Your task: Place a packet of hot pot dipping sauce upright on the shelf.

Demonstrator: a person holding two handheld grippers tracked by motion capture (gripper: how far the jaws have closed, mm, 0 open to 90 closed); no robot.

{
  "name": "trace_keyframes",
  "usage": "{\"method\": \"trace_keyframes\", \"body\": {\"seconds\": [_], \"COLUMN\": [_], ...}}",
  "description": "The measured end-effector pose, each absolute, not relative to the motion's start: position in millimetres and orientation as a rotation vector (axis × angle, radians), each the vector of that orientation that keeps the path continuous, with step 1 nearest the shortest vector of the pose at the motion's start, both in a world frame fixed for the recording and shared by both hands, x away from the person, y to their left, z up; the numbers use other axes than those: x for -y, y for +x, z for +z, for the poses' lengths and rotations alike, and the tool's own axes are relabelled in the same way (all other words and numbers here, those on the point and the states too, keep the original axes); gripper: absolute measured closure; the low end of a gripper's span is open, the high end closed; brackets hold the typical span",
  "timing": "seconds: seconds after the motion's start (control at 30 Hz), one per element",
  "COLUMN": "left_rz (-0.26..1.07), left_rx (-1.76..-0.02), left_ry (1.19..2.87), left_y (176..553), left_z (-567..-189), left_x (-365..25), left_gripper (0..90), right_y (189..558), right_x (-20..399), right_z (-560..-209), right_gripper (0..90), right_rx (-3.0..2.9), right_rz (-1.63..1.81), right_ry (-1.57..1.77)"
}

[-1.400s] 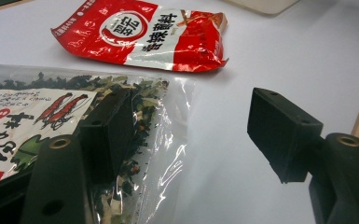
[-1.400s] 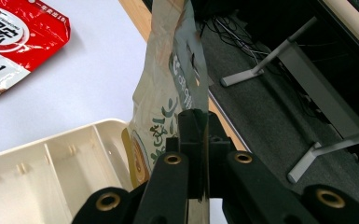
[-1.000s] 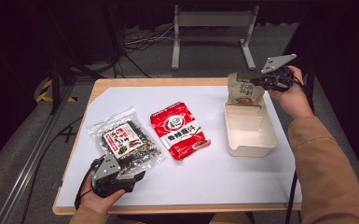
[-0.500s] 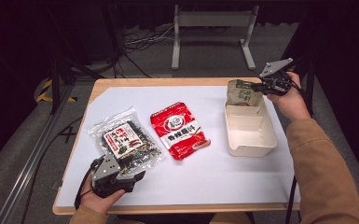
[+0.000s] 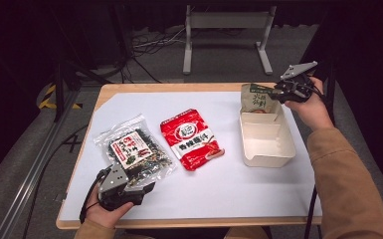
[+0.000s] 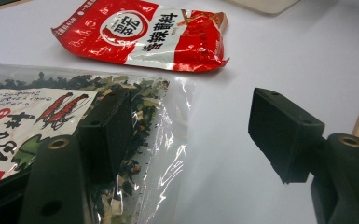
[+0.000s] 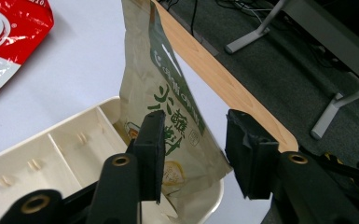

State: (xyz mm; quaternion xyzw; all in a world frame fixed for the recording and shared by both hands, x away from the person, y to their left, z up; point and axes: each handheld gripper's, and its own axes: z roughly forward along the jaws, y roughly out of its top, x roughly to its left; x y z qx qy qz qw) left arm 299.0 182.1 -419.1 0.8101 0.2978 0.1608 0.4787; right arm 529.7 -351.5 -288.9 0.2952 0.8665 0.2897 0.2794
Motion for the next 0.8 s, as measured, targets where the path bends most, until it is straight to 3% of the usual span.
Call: {"method": "trace_keyframes", "body": {"seconds": [0.27, 0.8], "left_rz": [0.370, 0.359], "left_rx": [-0.723, -0.708], "left_ry": [1.954, 1.946], "left_y": [305, 311], "left_z": [-418, -415], "left_x": [-180, -175], "left_gripper": [30.8, 30.1], "right_y": [511, 447], "right_x": [358, 356], "right_z": [-279, -261], "right_gripper": [37.1, 36.9], "right_rx": [-2.218, -2.133], "right_rz": [0.854, 1.055], "right_ry": [0.849, 0.901]}}
